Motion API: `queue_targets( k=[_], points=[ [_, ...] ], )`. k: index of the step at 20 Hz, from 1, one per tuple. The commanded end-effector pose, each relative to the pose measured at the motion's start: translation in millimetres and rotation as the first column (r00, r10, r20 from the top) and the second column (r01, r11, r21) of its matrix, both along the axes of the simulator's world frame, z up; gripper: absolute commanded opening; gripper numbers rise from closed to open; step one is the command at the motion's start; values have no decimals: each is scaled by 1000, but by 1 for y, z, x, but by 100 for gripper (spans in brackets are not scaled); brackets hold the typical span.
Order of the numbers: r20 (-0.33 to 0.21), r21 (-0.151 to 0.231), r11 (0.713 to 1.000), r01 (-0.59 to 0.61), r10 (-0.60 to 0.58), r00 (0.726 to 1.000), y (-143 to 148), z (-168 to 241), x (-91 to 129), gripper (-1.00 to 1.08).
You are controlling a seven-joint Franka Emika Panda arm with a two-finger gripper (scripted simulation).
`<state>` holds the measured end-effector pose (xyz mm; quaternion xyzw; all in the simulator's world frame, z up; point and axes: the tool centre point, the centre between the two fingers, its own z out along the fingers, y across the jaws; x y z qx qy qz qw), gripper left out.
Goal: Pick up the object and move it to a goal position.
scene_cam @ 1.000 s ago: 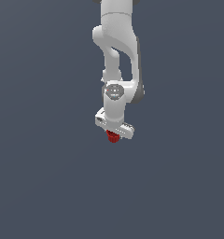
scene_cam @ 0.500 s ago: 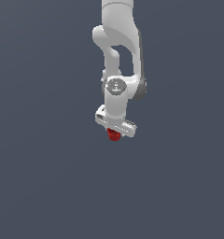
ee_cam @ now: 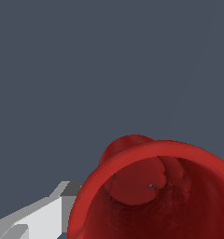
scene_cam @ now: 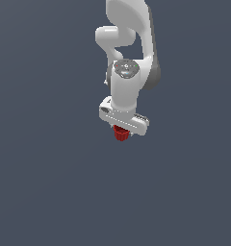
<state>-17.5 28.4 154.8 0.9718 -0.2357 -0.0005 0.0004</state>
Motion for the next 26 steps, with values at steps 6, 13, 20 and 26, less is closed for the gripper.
queue_targets(
  k=[6, 13, 20, 26],
  points=[
    [2, 0, 1000, 0, 0, 1000, 13, 79, 20, -100],
    [1, 0, 1000, 1, -1, 1000, 25, 141, 38, -100],
    [1, 0, 1000, 0, 0, 1000, 32, 179, 50, -100],
    [1, 0, 1000, 0, 0, 1000, 34, 193, 55, -100]
  ],
)
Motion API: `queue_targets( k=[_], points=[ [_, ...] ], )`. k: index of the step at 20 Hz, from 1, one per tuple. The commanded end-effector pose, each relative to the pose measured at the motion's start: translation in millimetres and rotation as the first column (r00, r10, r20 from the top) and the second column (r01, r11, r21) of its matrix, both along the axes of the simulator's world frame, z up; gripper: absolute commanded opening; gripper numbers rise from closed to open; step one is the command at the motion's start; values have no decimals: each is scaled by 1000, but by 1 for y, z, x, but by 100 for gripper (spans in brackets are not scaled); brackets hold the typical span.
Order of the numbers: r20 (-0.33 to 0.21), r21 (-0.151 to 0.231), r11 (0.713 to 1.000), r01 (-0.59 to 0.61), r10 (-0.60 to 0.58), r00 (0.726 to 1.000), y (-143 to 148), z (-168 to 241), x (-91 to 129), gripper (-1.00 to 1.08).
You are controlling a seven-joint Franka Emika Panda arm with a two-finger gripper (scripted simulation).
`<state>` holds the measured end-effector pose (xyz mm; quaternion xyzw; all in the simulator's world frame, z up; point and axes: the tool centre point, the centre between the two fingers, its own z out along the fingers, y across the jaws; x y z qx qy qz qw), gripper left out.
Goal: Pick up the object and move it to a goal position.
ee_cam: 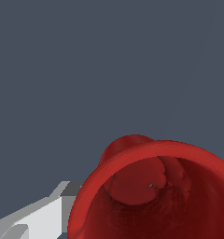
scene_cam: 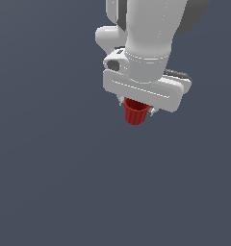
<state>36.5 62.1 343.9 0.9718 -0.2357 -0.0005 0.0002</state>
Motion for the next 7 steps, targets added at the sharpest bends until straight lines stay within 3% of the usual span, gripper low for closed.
queue_targets(
  k=[1, 7],
  points=[
    [1, 0, 1000, 0, 0, 1000, 1, 5, 2, -100],
    [1, 0, 1000, 0, 0, 1000, 1, 4, 2, -100]
  ],
)
